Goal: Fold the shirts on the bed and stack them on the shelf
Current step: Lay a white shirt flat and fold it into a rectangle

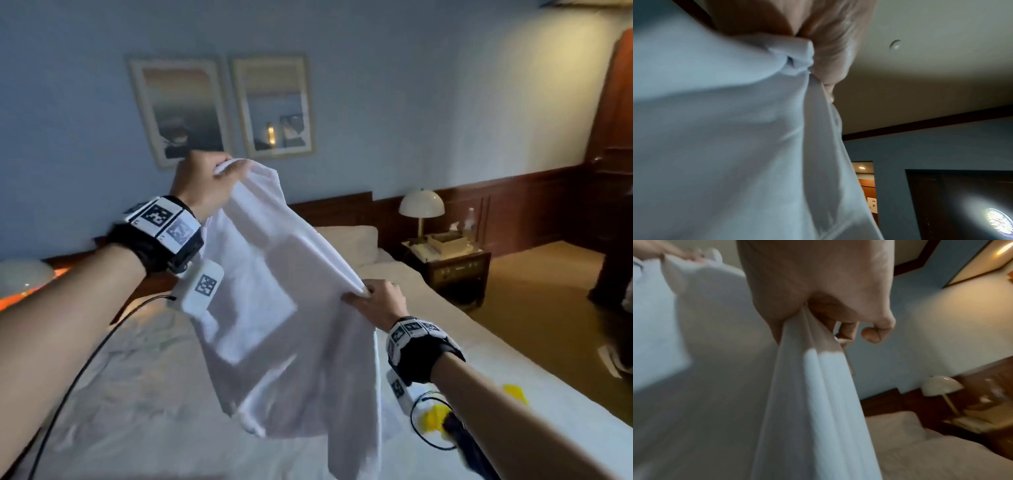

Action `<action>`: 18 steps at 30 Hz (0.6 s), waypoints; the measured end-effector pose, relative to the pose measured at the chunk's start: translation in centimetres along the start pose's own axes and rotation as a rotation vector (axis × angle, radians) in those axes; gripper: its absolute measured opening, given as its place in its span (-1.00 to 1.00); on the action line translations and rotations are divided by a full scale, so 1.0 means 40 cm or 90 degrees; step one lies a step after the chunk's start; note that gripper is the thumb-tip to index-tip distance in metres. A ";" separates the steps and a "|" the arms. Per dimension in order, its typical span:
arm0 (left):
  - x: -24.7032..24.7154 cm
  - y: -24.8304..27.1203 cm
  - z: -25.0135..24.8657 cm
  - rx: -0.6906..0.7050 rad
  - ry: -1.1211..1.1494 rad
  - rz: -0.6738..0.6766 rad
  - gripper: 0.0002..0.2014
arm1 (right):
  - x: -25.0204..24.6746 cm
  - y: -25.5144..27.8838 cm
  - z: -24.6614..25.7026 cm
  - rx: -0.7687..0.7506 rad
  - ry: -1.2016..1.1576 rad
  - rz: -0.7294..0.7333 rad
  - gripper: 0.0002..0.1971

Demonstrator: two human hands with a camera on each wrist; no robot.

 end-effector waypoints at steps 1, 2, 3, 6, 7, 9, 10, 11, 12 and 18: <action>-0.037 -0.018 0.002 -0.019 -0.018 -0.016 -0.59 | -0.011 -0.022 0.071 -0.031 -0.048 -0.033 -0.71; -0.067 -0.031 0.003 -0.046 -0.020 -0.029 -0.60 | -0.030 -0.036 0.143 -0.060 -0.104 -0.079 -0.69; -0.085 -0.043 0.009 -0.084 -0.013 -0.035 -0.63 | -0.053 -0.043 0.216 -0.092 -0.160 -0.135 -0.62; -0.100 -0.065 0.000 -0.165 0.053 -0.005 -0.49 | -0.084 -0.012 0.404 -0.154 -0.322 -0.191 -0.69; -0.096 -0.074 -0.005 -0.178 0.092 0.007 -0.47 | -0.062 0.006 0.454 -0.151 -0.392 -0.123 -0.70; -0.091 -0.087 -0.025 -0.191 0.147 0.014 -0.60 | 0.007 0.056 0.533 -0.089 -0.541 0.079 -0.52; -0.098 -0.084 -0.047 -0.197 0.166 0.010 -0.71 | 0.039 0.083 0.559 -0.060 -0.581 0.163 -0.40; -0.109 -0.085 -0.063 -0.208 0.185 0.001 -0.81 | 0.057 0.103 0.578 -0.059 -0.583 0.206 -0.32; -0.123 -0.087 -0.077 -0.219 0.209 -0.011 -0.85 | 0.064 0.116 0.593 -0.080 -0.564 0.214 -0.30; -0.255 -0.136 -0.103 -0.207 0.293 -0.086 -0.83 | 0.130 0.051 0.557 -0.150 -0.180 0.103 -0.76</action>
Point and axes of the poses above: each hand's wrist, its own y-axis away from the middle knuckle, its own x-axis out of the palm, z = x × y, the point moved 10 cm from there along -y, towards the middle knuckle, and after that the axes turned 14 degrees about -z, right-handed, at the moved point
